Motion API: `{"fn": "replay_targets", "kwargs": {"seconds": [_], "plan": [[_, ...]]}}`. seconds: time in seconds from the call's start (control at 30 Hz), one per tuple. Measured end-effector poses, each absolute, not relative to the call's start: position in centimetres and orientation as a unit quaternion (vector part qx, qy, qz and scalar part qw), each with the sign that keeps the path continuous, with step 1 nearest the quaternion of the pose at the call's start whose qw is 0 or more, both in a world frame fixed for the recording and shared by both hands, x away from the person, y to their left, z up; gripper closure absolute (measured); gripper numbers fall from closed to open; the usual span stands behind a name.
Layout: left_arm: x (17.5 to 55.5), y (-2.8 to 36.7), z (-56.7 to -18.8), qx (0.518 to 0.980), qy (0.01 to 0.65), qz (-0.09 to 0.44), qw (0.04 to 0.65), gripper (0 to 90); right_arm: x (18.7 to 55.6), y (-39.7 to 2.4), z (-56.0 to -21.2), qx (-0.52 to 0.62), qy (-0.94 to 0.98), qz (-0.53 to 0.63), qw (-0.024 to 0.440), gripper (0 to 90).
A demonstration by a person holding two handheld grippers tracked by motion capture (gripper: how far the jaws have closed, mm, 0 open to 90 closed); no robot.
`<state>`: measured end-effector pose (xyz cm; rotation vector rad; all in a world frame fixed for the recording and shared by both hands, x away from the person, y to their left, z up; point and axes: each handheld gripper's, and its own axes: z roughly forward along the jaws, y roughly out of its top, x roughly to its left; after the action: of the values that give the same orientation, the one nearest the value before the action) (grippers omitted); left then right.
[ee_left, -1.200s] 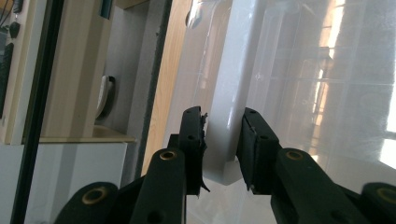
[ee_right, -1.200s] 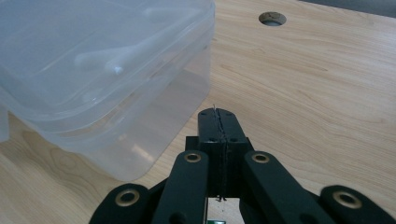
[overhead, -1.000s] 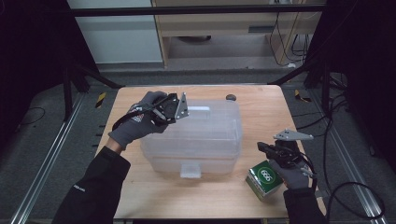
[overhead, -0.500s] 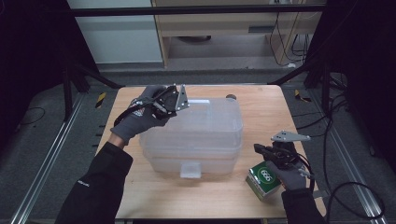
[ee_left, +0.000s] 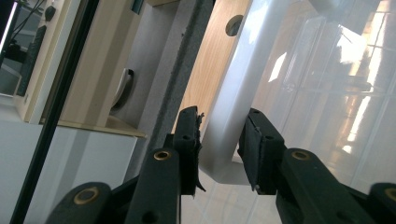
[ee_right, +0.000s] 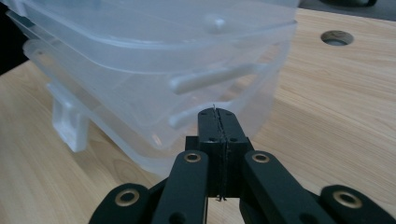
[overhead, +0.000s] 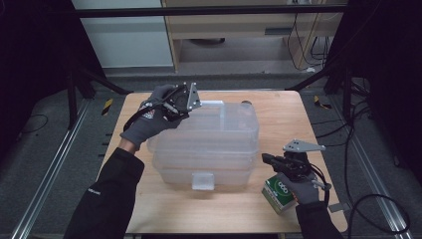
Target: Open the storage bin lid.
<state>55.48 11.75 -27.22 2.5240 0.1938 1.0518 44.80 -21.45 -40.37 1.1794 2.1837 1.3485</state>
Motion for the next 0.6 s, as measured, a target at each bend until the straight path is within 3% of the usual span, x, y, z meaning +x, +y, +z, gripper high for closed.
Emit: {"fn": "replay_targets", "kwargs": {"seconds": [0.43,0.6], "plan": [[55.4,11.8,-27.3,0.905,0.070,0.369,0.200,67.9,45.0,-20.3,-39.9,0.401,0.750,0.505,0.149,90.0],[55.1,12.3,-27.3,0.904,0.081,0.360,0.216,62.3,45.0,-20.3,-40.1,0.404,0.751,0.501,0.145,90.0]]}}
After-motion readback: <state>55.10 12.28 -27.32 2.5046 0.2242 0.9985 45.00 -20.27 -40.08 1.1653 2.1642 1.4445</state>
